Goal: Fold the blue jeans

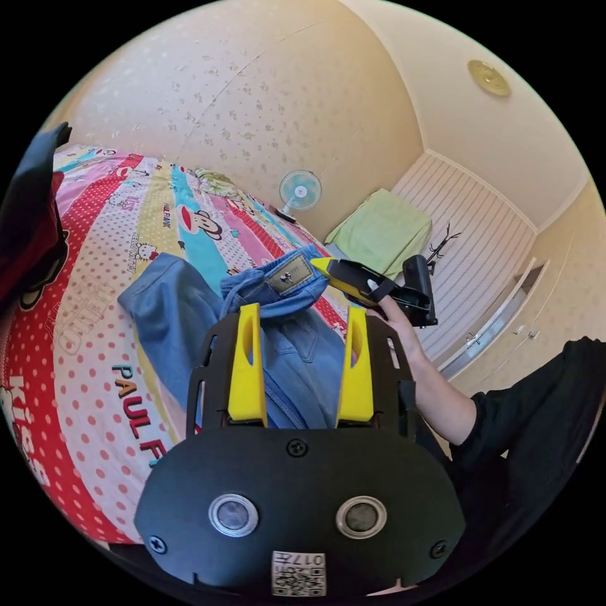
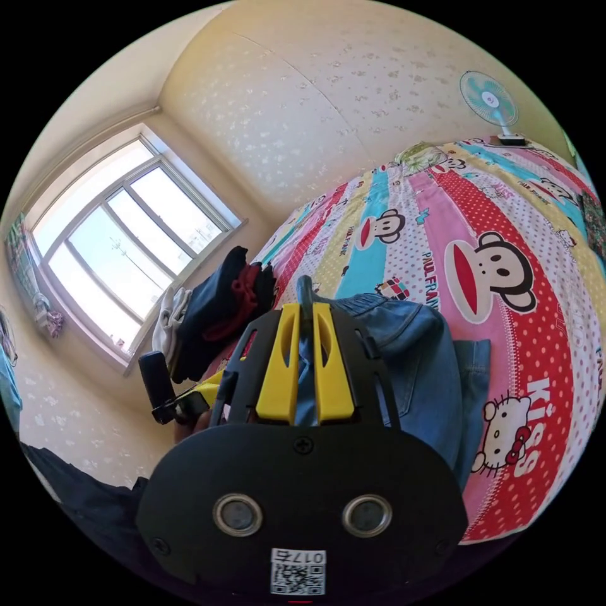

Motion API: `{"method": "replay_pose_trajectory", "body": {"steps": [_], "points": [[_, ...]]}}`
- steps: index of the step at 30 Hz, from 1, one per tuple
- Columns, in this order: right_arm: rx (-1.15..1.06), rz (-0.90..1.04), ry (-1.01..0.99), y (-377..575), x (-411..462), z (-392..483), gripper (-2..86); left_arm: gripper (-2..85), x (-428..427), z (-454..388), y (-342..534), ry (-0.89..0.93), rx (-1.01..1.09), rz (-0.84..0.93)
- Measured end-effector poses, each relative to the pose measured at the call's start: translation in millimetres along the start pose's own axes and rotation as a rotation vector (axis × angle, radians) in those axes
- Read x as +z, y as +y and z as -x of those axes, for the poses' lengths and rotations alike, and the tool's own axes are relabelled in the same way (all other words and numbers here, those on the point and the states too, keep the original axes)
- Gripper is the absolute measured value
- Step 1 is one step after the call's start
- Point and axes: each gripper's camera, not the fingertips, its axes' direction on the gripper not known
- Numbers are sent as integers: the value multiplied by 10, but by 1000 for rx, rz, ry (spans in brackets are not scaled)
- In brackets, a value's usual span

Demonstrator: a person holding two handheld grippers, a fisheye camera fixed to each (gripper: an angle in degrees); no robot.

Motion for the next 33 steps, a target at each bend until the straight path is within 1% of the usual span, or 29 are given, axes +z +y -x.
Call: {"method": "replay_pose_trajectory", "body": {"steps": [1, 3, 4, 6, 8, 9, 10, 11, 12, 13, 14, 15, 17, 19, 21, 23, 25, 26, 27, 28, 29, 30, 33], "points": [[7, 2, 10, -35, 2, -1, 29, 187, 38, 65, -39, 10, -27, 5], [7, 17, -1, -83, -6, 27, 28, 197, 182, 366, -140, 99, -176, 12], [3, 18, 2, -105, -33, 64, 28, 201, 213, 436, -152, 132, -213, 6], [-14, 15, 16, -123, -85, 125, 28, 204, 278, 644, -176, 239, -325, -46], [-43, 38, 25, -143, -140, 189, 28, 196, 285, 704, -216, 241, -361, -66], [-52, 41, 29, -145, -160, 203, 28, 183, 315, 714, -262, 180, -373, -34], [-69, 35, 42, -140, -214, 231, 28, 175, 350, 716, -290, 142, -374, -2], [-88, 22, 58, -131, -272, 256, 28, 158, 468, 718, -351, 96, -354, 86], [-94, 17, 66, -128, -300, 267, 28, 133, 630, 719, -397, 91, -324, 195], [-101, 6, 83, -124, -357, 288, 28, 121, 701, 717, -404, 98, -315, 238], [-104, -8, 102, -123, -420, 314, 27, 90, 777, 700, -390, 146, -318, 271], [-108, -12, 110, -123, -449, 330, 27, 69, 745, 643, -362, 205, -324, 237], [-130, -57, 127, -111, -630, 412, 27, 56, 625, 460, -308, 251, -301, 186], [-170, -88, 97, -79, -808, 477, 26, 52, 541, 206, -206, 232, -260, 174], [-217, -94, 40, -13, -952, 501, 25, 50, 624, -31, 8, 206, -257, 239], [-201, -21, 6, 116, -966, 396, 25, 46, 749, -79, 176, 234, -283, 297], [-137, 68, 53, 255, -843, 236, 25, 55, 775, -18, 312, 300, -339, 271], [-97, 109, 62, 349, -777, 124, 25, 68, 712, 62, 369, 373, -387, 209], [-87, 106, 37, 392, -776, 75, 25, 81, 624, 146, 393, 427, -429, 152], [-64, 66, -54, 461, -836, -17, 25, 85, 569, 183, 393, 431, -448, 122], [-24, 37, -127, 497, -901, -104, 24, 91, 449, 240, 372, 406, -479, 72], [-5, 32, -142, 504, -924, -136, 24, 105, 336, 270, 318, 360, -493, 39], [14, 13, -163, 503, -1009, -169, 24, 120, 211, 295, 119, 240, -486, 23]]}}
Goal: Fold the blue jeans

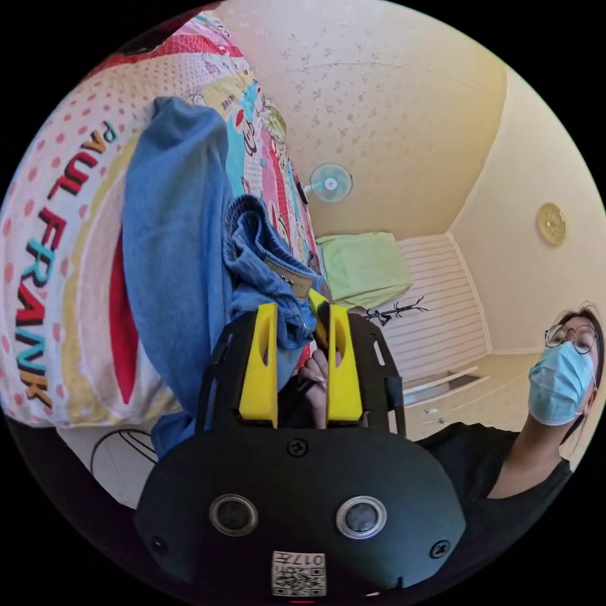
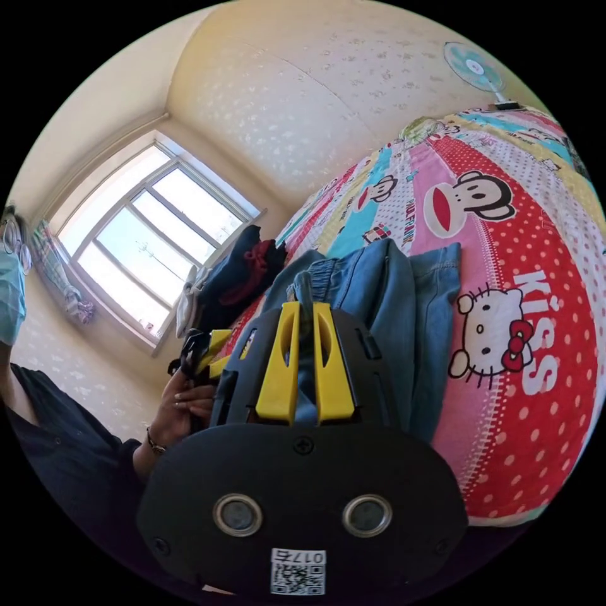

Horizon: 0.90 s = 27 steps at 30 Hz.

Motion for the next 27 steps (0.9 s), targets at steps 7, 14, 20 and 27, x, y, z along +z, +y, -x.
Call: {"method": "replay_pose_trajectory", "body": {"steps": [7, 14, 20, 27], "points": [[-84, 25, 24, -83, -41, 234, 25, 101, 127, 188, -306, 60, -155, 4], [-57, 0, -31, -129, -230, 157, 25, 106, 86, 184, -242, 23, -243, -29], [-51, 0, -58, -187, -339, 156, 25, 107, 113, 31, -180, -87, -227, -61], [-32, 20, -87, -275, -448, 163, 24, 86, 88, 167, -120, -31, -282, -121]]}}
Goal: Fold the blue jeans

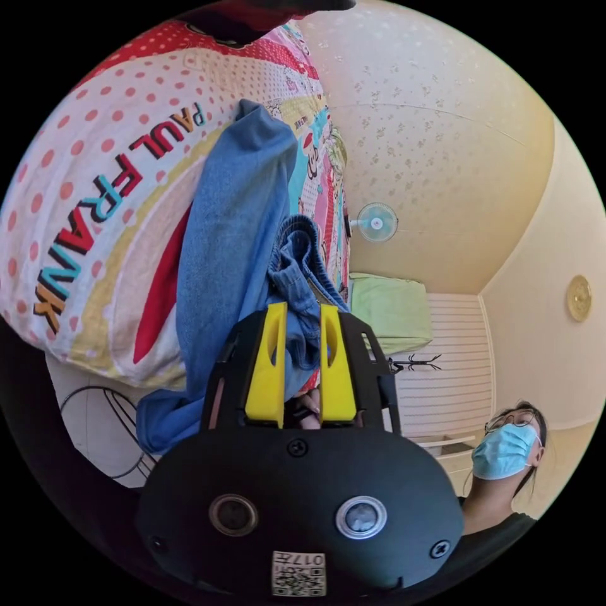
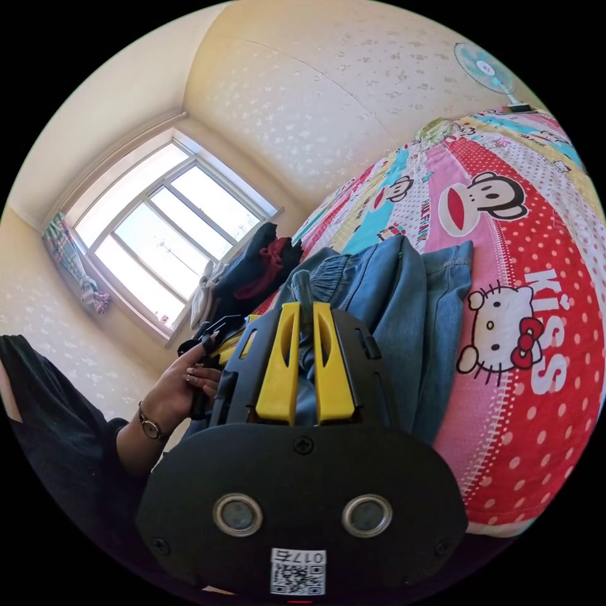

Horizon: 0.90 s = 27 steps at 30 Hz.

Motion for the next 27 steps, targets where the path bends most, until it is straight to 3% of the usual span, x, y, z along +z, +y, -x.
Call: {"method": "replay_pose_trajectory", "body": {"steps": [3, 12, 15, 17, 20, 23, 27], "points": [[0, 2, -4, -41, -66, 16, 24, 87, 87, -29, -109, -51, 5, 18], [18, -33, -17, -139, -258, -9, 23, 69, 194, 87, -117, 68, -60, 25], [68, -119, -143, -139, -349, -116, 24, 43, 255, -104, -49, 150, 89, 53], [160, -291, -314, -117, -462, -338, 25, 39, 298, -257, 21, 162, 192, 87], [187, -453, -292, -148, -658, -364, 27, 37, 338, -475, 172, 185, 336, 116], [103, -415, -147, -261, -660, -54, 29, 36, 406, -634, 317, 122, 430, 152], [-5, -325, -151, -295, -448, 253, 37, 37, 424, -684, 444, 80, 468, 148]]}}
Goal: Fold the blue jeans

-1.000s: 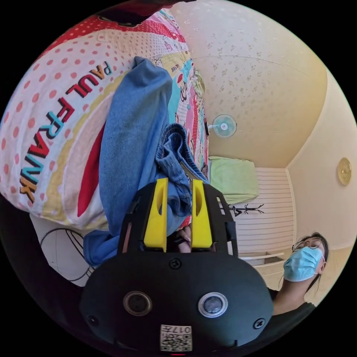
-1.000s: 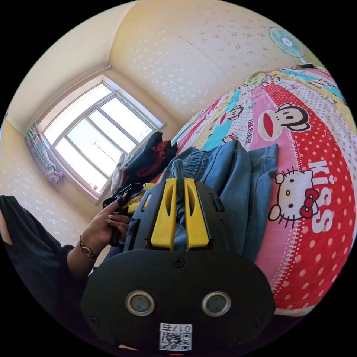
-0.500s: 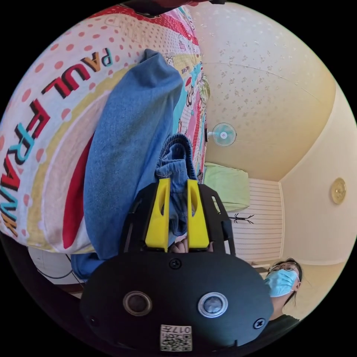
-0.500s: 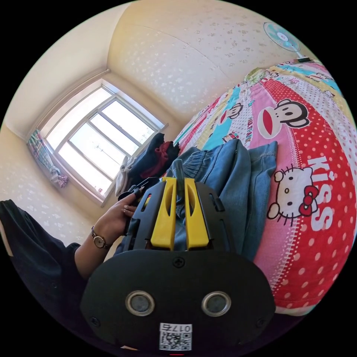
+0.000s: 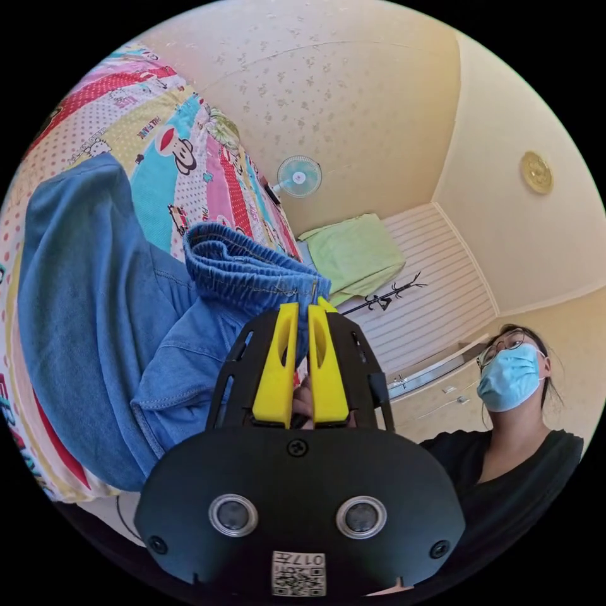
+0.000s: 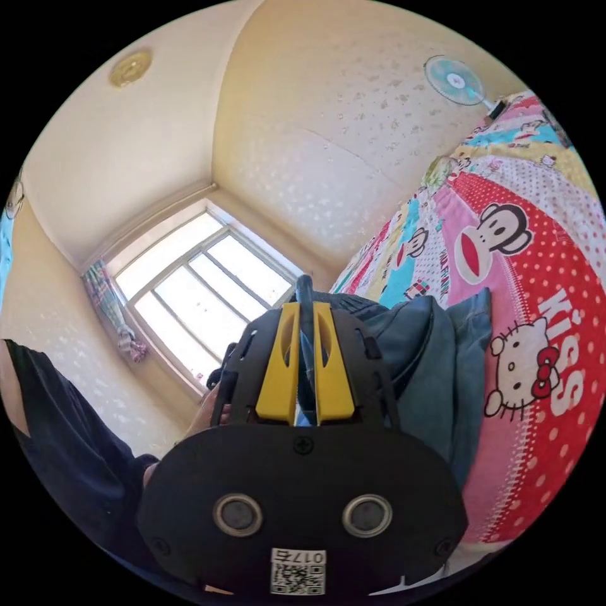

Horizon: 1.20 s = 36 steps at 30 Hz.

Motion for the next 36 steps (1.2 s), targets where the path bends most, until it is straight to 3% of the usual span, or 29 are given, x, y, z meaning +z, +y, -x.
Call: {"method": "replay_pose_trajectory", "body": {"steps": [6, 13, 17, 19, 22, 25, 36], "points": [[-60, 23, 58, 92, 75, 95, 62, 35, -55, 55, 135, 35, -29, -31], [-182, -125, 459, 261, 110, 467, 36, 33, 11, -11, 222, 64, 6, -9], [-321, 42, 432, 340, 543, 664, 36, 34, 53, -36, 229, 24, 0, -14], [-299, 19, 450, 409, 612, 666, 41, 35, 56, -23, 232, 32, -5, -12], [-173, -16, 268, 411, 560, 505, 60, 35, 38, -12, 258, 60, -11, -33], [-190, 1, 10, 449, 609, 358, 129, 35, 46, -11, 255, 39, -16, -36], [-428, 137, 400, 660, 1309, 685, 135, 31, 164, 116, 180, 60, -68, -19]]}}
